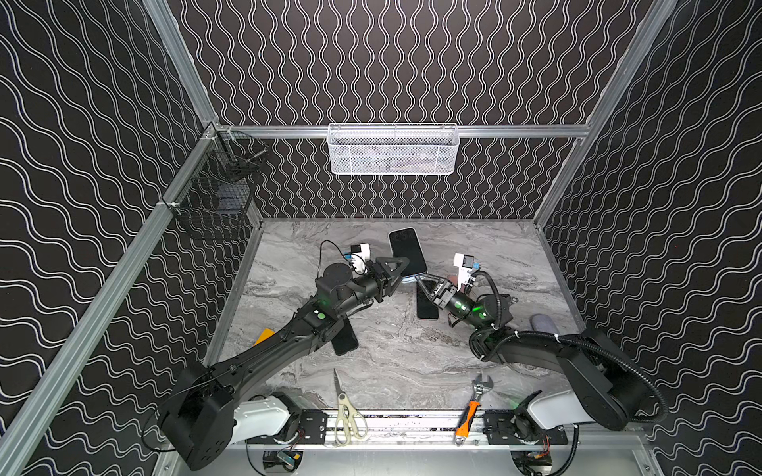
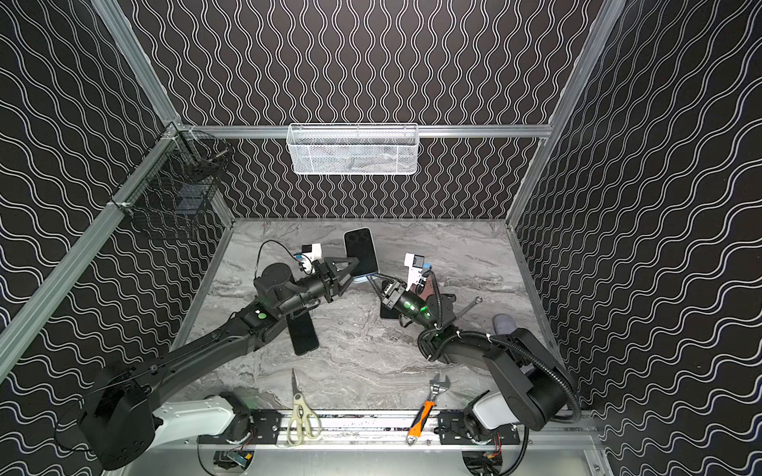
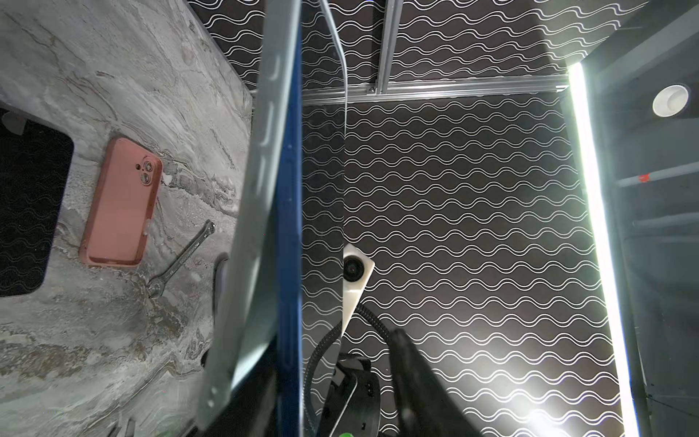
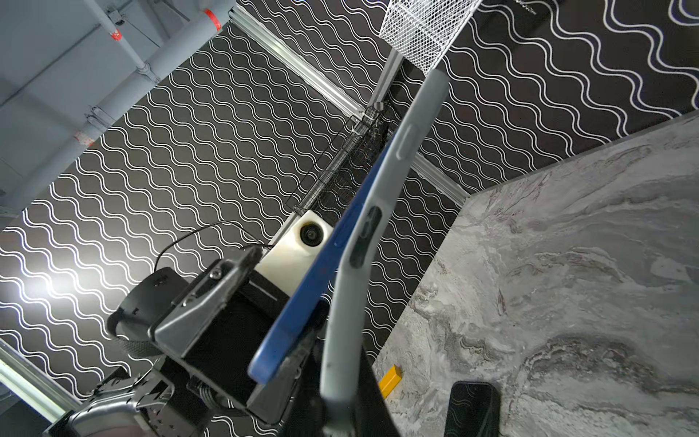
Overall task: Take the phone out of the phone case
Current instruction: Remove the phone case from the phone.
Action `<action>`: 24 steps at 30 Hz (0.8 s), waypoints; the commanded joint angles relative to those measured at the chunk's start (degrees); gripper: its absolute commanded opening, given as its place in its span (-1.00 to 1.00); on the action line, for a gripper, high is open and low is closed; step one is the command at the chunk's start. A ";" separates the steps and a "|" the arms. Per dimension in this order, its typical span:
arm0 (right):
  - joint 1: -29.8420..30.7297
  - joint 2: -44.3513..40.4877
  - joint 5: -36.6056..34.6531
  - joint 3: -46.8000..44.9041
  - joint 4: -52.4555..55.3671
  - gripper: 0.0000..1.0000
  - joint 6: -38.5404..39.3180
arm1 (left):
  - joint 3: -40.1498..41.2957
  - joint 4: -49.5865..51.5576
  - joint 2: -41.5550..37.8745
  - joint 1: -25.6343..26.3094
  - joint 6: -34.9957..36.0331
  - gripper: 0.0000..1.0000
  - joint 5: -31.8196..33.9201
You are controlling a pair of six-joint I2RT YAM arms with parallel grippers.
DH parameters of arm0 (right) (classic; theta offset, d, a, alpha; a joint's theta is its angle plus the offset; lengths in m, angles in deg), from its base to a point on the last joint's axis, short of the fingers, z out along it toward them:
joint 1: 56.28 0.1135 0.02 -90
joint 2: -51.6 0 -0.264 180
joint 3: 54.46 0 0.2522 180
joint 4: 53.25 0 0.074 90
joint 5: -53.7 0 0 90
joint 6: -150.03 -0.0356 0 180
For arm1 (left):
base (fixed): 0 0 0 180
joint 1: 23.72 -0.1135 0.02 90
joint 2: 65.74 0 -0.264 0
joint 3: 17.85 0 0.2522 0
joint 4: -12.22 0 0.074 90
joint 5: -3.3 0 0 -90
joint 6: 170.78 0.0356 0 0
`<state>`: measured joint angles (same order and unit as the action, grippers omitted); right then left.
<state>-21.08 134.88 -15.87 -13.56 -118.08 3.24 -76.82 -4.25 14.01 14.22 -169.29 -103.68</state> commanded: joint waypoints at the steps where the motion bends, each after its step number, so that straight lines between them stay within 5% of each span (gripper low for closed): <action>1: 0.39 -0.65 0.41 0.02 -0.70 -0.94 1.33 | -0.21 -3.34 0.33 0.03 1.50 -0.45 0.45; 9: 0.48 -0.33 -0.50 0.11 1.33 -0.94 1.37 | -1.24 -3.34 0.36 -0.05 2.80 -1.00 -0.08; 24: 0.48 1.74 -6.73 -0.15 10.81 -0.92 7.52 | -4.18 -3.42 -3.18 -0.03 -0.15 -1.00 -3.06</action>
<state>-20.69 135.67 -22.17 -13.58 -110.71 8.68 -80.01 -1.17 11.67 14.28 -169.96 -107.41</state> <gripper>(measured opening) 0.113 0.099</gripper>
